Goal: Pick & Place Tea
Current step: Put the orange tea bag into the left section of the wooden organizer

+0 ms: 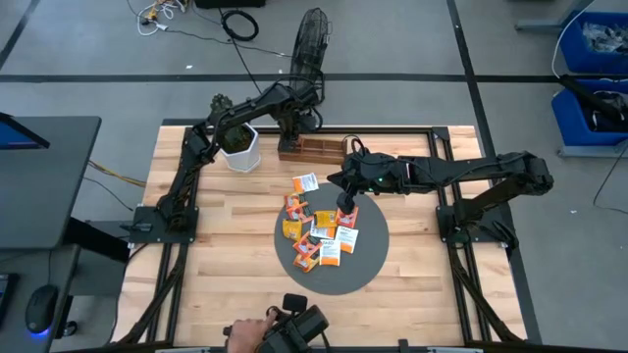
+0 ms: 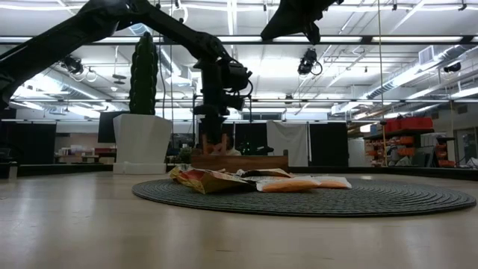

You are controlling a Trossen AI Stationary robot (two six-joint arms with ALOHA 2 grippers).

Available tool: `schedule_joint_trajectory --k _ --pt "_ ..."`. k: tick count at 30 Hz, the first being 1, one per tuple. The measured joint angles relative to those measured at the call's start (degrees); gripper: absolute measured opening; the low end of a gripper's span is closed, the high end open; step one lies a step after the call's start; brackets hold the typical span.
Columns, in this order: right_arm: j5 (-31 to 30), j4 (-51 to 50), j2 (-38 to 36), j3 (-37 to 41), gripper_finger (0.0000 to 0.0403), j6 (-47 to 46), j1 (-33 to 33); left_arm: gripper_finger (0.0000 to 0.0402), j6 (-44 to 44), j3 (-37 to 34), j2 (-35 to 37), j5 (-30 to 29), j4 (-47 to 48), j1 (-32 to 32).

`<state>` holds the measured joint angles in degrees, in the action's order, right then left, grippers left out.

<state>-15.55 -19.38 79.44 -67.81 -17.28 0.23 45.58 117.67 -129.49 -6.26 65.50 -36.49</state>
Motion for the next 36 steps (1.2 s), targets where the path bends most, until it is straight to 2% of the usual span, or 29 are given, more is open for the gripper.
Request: schedule_joint_trajectory --k 9,14,19,22,25,28,36 --pt "0.0 0.0 0.0 0.0 0.0 0.0 0.0 0.0156 -0.3 0.0 0.0 -3.3 -0.4 -0.1" --pt "0.0 0.0 0.0 0.0 0.0 0.0 0.0 0.017 -3.5 0.1 0.0 -8.7 -2.8 -0.1" --pt "0.0 -0.1 0.0 0.0 0.0 0.4 0.0 0.017 -7.5 0.5 0.4 -9.4 -1.5 0.1" --pt "0.0 -1.7 -0.1 0.0 0.0001 1.3 0.0 0.017 -13.5 3.3 1.0 -9.3 3.5 0.7" --pt "-1.4 -4.5 -0.8 0.0 0.0003 1.3 0.0 0.017 -19.8 7.1 1.0 -7.1 10.0 1.5" --pt "-2.0 -9.0 -1.7 0.0 0.0001 1.3 0.0 0.0168 -24.4 10.1 1.8 -3.2 12.3 2.7" --pt "-5.0 -15.7 -3.0 1.8 0.0001 0.0 0.2 0.0119 -28.9 10.7 11.7 -1.8 4.0 10.7"
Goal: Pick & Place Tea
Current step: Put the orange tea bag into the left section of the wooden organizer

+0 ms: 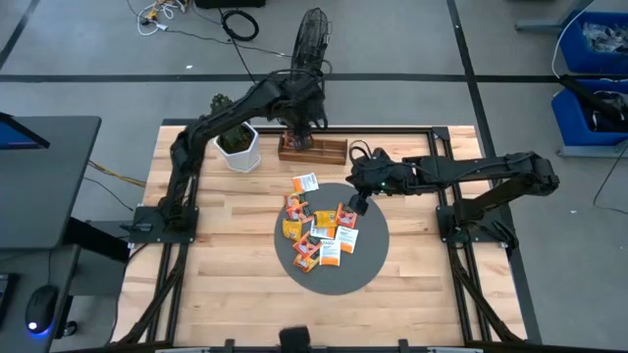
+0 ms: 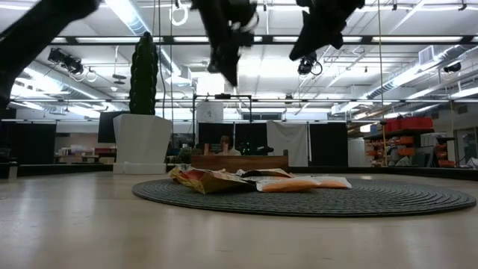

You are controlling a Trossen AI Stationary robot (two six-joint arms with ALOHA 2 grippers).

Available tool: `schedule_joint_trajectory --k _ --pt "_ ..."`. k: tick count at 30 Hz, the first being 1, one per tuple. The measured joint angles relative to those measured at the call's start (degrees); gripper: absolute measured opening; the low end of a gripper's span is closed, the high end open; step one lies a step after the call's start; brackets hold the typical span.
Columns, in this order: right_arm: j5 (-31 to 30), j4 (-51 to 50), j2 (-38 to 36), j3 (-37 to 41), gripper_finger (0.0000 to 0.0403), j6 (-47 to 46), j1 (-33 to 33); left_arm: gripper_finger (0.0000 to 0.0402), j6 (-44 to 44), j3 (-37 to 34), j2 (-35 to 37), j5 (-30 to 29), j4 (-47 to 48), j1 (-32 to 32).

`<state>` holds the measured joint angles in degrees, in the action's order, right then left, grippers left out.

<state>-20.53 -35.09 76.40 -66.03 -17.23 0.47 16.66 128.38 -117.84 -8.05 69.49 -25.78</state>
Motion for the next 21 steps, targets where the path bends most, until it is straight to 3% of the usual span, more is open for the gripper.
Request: schedule_joint_trajectory --k 9,12,17,21 --pt "0.7 6.1 -2.0 13.7 0.0005 -7.7 0.0 0.0055 -7.5 0.0 8.2 0.0 -1.5 11.8" --pt "3.8 9.5 -1.9 18.5 0.0019 -10.3 -0.1 0.0043 -10.1 -0.1 8.8 -0.2 -0.4 15.6" --pt "12.2 19.6 -1.9 25.5 0.0063 -8.7 -0.4 0.003 -11.3 -4.8 8.9 -3.9 -1.1 20.9" --pt "14.1 22.2 -1.9 28.0 0.0122 -6.1 -0.4 0.0022 -11.9 -14.2 9.8 -5.8 -6.0 22.7"
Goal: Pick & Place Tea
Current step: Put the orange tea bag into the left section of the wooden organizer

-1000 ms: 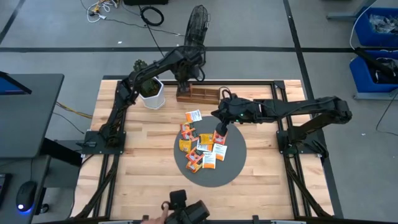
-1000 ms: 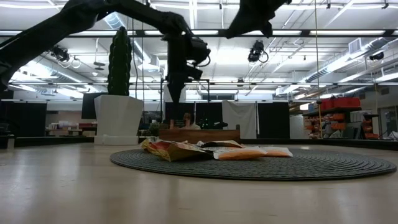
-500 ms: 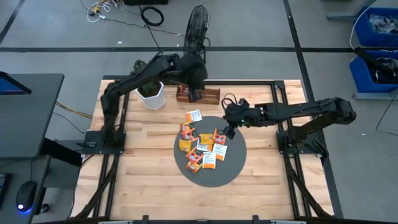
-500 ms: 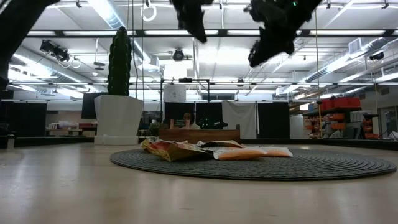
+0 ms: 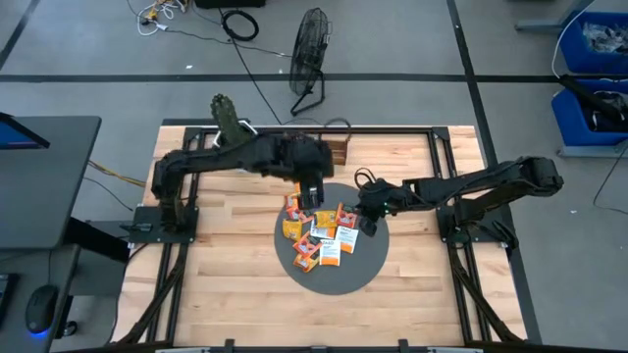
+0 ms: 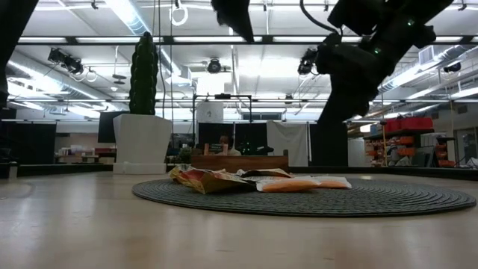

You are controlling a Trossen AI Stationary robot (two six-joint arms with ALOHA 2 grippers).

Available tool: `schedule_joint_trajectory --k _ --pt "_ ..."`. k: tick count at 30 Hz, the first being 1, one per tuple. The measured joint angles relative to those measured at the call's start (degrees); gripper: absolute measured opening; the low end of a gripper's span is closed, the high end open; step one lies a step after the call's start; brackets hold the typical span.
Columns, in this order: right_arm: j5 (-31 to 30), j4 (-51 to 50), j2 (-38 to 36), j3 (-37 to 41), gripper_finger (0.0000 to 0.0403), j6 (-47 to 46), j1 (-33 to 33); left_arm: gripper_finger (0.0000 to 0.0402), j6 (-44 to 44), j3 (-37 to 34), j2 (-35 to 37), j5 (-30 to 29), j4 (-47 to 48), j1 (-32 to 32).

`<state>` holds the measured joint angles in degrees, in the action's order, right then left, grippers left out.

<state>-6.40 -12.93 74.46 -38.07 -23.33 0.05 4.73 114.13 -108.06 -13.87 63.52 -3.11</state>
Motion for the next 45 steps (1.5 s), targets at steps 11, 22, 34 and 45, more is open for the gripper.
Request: schedule_joint_trajectory --k 11,22,34,45 --pt "-1.4 -1.3 2.3 0.4 0.0236 4.5 -1.1 0.0016 -3.0 -33.3 15.6 3.3 -27.5 0.5" --pt "-1.8 1.4 10.8 0.4 0.0226 6.5 -3.4 0.0007 -4.1 -51.2 26.3 3.6 -51.6 3.9" --pt "-1.9 6.5 15.8 0.4 0.0224 7.4 -3.4 0.0015 -7.4 -54.6 27.1 3.6 -54.6 4.4" --pt "-2.0 8.2 18.2 0.2 0.0187 8.0 -3.4 0.0016 -8.7 -54.6 27.1 3.6 -54.7 4.4"
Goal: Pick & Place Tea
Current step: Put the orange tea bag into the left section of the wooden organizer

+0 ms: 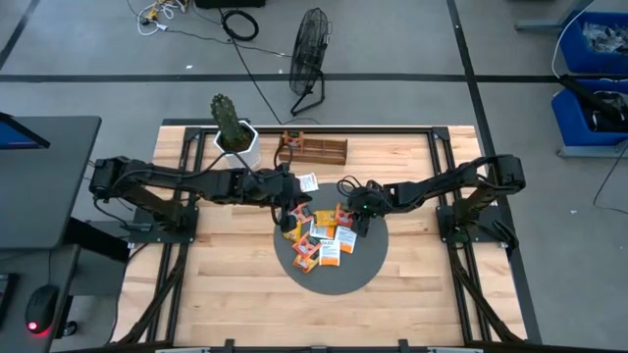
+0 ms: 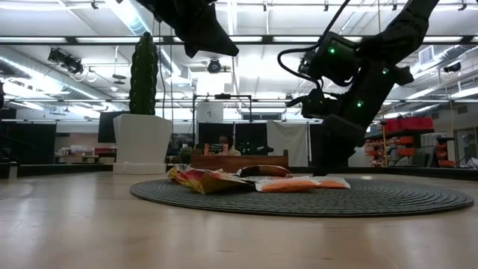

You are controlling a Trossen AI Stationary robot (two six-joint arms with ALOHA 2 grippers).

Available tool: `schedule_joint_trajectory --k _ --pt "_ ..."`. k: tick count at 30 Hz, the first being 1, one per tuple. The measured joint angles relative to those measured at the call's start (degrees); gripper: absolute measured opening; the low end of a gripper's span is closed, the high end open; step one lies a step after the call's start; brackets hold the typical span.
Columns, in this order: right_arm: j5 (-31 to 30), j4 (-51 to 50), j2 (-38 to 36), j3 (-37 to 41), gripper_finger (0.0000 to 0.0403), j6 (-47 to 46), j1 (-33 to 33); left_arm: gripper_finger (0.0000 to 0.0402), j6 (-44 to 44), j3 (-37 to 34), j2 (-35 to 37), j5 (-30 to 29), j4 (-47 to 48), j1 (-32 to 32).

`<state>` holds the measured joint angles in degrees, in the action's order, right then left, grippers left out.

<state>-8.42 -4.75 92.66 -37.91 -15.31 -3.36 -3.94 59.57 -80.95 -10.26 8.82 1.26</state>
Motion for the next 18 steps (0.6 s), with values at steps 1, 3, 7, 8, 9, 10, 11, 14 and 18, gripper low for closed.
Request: schedule_joint_trajectory --k 1,3,7,8,9,10,11,14,18 --pt "-0.1 0.0 0.0 0.0 0.0176 0.2 0.0 0.0016 0.0 0.0 0.0 0.0 0.0 0.0" --pt "-0.2 0.0 0.0 0.0 0.015 0.4 -0.1 0.0016 0.0 0.0 0.0 0.0 0.0 0.0" --pt "-0.2 -0.1 0.0 0.1 0.0086 0.4 -0.1 0.0016 0.0 0.0 0.0 0.0 0.0 0.0" --pt "-0.2 -0.1 0.0 0.1 0.0069 0.4 -0.1 0.0016 0.0 0.0 0.0 0.0 0.0 0.0" --pt "-0.2 -0.1 0.1 0.1 0.0052 0.4 -0.1 0.0016 0.0 0.0 0.0 0.0 0.0 0.0" --pt "-0.2 -0.1 0.1 0.1 0.0034 0.4 -0.1 0.0016 0.0 0.0 0.0 0.0 0.0 0.0" --pt "-0.1 -0.2 0.1 0.0 0.0019 0.4 -0.1 0.0016 0.0 0.0 0.0 0.0 0.0 -0.1" --pt "-0.1 -1.1 -0.1 -0.9 0.0008 0.8 -0.1 0.0016 -0.3 0.0 0.0 0.0 0.0 -0.2" --pt "-2.1 -2.9 -1.1 -3.8 0.0004 3.1 -0.1 0.0016 -4.2 0.0 0.0 0.0 0.0 -1.0"
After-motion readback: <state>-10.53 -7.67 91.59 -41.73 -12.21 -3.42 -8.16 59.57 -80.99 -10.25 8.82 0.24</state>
